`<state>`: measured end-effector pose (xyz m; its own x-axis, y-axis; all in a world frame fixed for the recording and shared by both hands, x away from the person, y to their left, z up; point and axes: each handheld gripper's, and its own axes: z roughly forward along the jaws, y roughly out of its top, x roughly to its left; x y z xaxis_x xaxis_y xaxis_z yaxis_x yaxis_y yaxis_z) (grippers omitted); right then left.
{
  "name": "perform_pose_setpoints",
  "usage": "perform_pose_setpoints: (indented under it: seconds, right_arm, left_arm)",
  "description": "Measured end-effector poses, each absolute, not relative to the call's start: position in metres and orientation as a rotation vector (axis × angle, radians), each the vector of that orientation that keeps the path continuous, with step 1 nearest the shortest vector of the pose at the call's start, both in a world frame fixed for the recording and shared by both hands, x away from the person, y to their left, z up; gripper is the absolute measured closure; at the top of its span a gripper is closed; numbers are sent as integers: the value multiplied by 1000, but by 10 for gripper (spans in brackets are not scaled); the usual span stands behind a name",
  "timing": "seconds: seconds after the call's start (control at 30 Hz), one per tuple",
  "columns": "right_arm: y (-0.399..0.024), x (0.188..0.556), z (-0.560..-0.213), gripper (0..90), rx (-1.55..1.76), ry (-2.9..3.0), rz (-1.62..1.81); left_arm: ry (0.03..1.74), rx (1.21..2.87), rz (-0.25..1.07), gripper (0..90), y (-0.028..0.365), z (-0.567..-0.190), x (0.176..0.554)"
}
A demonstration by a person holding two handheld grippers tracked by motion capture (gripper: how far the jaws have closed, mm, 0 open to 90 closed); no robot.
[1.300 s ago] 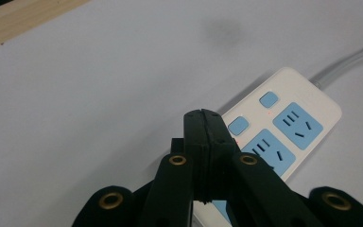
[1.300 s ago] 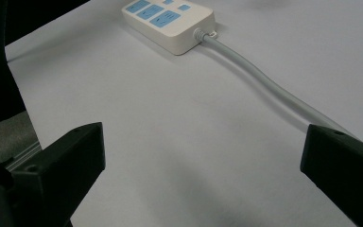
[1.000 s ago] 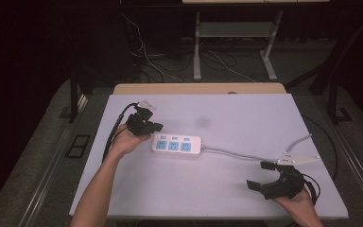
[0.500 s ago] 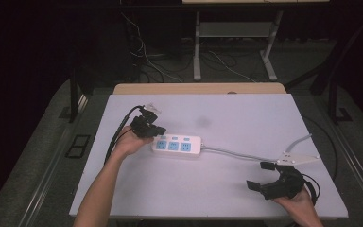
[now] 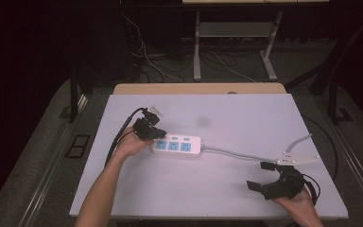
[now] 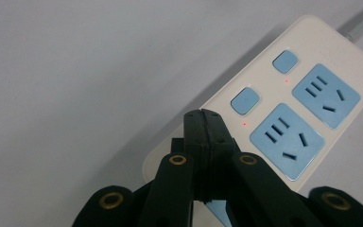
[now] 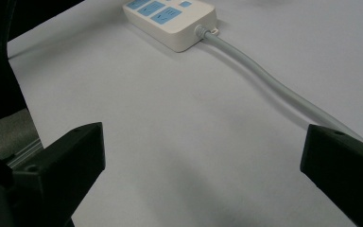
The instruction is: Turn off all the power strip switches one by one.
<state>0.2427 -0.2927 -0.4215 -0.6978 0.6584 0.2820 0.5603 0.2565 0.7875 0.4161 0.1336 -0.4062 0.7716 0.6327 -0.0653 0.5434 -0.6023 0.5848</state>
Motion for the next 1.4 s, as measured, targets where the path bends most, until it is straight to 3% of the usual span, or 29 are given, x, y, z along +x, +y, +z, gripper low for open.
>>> perform_pose_setpoints:
  seconds: [0.23,0.6,1.4]
  right_arm:
    - [-293,242,-421,5,1175,2397,1438]
    - [-295,241,-419,5,1166,2379,1447]
    - [-297,241,-419,5,1172,2372,1443]
  left_arm:
    - [861,2384,225,891,131,-406,415]
    - [913,2353,134,896,136,-408,421]
    - [939,2303,162,893,138,-409,416]
